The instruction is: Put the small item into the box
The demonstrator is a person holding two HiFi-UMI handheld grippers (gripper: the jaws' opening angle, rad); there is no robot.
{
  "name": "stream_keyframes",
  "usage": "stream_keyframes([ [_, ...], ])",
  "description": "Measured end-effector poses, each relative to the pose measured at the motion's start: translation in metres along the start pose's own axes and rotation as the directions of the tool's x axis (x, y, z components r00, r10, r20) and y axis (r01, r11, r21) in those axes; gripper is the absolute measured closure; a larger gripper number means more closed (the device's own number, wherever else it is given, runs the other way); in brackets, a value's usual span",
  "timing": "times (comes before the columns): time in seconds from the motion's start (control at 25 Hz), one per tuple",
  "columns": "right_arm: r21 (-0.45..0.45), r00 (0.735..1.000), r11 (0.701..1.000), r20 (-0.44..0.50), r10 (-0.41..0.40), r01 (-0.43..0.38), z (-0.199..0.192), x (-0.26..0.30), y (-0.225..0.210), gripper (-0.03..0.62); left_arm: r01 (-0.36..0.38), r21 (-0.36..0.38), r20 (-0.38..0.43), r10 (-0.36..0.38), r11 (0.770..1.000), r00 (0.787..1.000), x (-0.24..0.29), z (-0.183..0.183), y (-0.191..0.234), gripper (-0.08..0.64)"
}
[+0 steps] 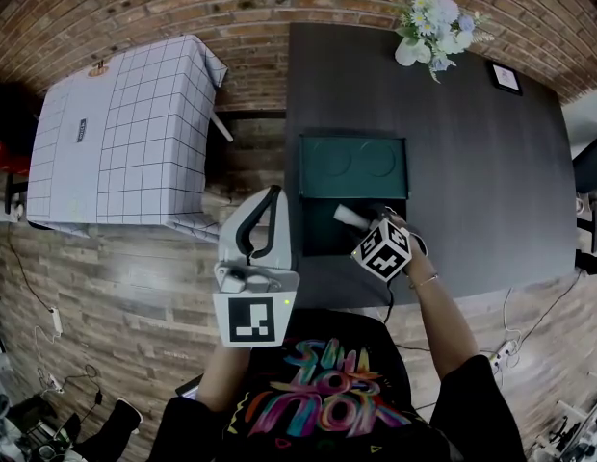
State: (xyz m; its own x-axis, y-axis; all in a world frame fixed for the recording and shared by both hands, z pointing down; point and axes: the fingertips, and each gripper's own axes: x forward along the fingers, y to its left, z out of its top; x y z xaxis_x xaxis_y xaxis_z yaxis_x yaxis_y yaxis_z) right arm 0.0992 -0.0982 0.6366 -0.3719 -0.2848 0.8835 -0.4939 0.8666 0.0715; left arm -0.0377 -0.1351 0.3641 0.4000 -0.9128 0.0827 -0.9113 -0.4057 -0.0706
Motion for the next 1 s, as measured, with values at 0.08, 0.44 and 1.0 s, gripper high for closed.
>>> stream_keyframes([
  [0.08,0.006,1.0,1.0,0.002,0.02,-0.02,0.0,0.001,0.002,0.412,0.002,0.005,0.002,-0.002,1.0,1.0,0.0,0.001,-0.002,0.558],
  [0.44,0.021,0.998,0.998,0.015,0.064,-0.065,0.003,-0.002,0.007,0.34,0.006,0.018,0.004,-0.007,1.0,1.0,0.002,0.004,-0.006,0.558],
  [1.0,0.098,0.992,0.992,0.109,0.065,-0.075,0.013,-0.024,0.001,0.336,0.001,0.012,0.03,-0.001,1.0,1.0,0.008,0.014,-0.014,0.558],
])
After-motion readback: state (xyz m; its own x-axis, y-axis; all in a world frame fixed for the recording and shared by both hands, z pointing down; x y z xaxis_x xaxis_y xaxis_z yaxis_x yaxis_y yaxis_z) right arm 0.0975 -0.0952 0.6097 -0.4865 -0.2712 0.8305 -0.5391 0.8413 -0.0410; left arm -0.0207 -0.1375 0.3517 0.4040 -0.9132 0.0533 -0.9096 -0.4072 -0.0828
